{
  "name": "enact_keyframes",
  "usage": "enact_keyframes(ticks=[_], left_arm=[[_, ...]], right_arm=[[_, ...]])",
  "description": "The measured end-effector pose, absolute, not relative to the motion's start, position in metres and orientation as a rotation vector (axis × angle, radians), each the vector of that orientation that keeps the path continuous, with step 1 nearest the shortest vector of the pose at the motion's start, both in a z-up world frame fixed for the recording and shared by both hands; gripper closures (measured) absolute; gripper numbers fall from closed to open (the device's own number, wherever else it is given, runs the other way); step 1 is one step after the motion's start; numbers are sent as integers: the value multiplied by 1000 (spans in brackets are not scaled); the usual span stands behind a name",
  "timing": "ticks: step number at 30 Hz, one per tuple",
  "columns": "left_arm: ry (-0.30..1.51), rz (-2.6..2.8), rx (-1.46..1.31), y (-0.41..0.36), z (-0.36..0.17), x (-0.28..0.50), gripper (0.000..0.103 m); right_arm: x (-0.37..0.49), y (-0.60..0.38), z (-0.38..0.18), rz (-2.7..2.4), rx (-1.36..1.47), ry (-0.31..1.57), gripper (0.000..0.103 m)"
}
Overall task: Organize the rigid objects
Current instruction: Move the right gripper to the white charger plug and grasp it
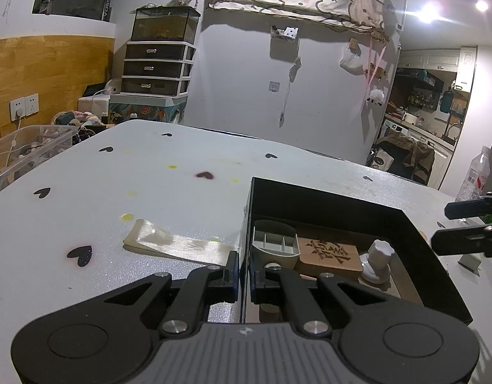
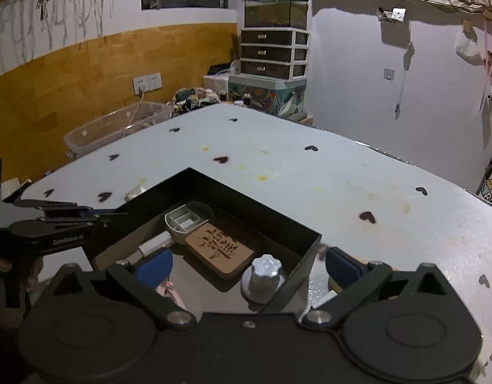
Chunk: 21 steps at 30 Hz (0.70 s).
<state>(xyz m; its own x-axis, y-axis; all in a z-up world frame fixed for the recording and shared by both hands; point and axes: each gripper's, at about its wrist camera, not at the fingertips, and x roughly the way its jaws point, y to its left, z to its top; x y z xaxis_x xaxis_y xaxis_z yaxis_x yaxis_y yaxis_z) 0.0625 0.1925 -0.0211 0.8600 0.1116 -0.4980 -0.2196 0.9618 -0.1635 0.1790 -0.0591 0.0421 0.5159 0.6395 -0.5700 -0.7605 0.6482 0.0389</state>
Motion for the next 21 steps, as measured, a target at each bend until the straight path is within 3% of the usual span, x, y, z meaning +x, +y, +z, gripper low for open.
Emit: enact_keyframes(ticks=[21], left_arm=[[507,176,-217,192,-21,62,97]], right_arm=[[191,-185,43,477,51,520,0]])
